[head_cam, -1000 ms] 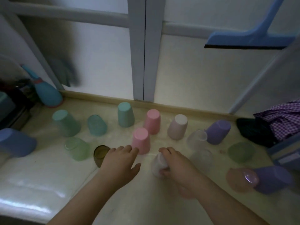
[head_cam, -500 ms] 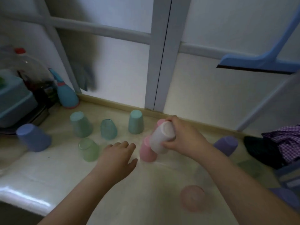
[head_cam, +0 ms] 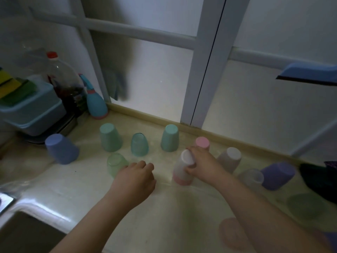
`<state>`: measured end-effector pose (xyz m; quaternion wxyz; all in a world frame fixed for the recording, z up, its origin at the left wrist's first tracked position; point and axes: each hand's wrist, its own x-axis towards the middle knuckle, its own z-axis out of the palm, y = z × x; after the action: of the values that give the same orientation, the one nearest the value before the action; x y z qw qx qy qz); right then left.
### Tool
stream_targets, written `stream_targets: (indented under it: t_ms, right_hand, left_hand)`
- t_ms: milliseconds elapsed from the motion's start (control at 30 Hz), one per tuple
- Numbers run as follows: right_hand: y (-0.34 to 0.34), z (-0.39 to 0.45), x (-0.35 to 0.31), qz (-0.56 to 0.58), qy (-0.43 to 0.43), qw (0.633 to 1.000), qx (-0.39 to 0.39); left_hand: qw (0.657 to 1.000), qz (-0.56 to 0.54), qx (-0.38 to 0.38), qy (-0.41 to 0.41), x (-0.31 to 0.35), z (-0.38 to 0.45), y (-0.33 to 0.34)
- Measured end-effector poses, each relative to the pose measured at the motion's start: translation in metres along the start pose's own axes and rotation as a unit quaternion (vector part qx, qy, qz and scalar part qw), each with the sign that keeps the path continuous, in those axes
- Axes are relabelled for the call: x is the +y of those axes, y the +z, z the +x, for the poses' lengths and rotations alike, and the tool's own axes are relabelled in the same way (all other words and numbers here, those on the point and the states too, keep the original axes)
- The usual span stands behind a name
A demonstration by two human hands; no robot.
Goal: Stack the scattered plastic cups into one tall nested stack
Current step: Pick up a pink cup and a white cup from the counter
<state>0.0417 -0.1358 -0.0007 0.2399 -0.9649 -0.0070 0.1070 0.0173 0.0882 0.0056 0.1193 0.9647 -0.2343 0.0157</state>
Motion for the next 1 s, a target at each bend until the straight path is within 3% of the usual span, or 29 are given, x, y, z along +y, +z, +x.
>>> stream_targets:
  t_ms: [367,600,1000]
  right_hand:
    - [-0.017,-0.019,0.031,0.019,0.005,1.000,0.005]
    - [-0.045,-0.020,0.082,-0.008,0.098,0.994,0.056]
    - [-0.029,0.022,0.130,-0.005,0.178,0.984,0.023]
  left_hand:
    - [0.999,0.005,-0.016,0.029,0.021,0.052,-0.006]
    - [0.998,-0.007,0.001,0.066,0.046,0.107,-0.013]
    - [0.996,-0.019,-0.051,0.072,0.057,0.173,0.013]
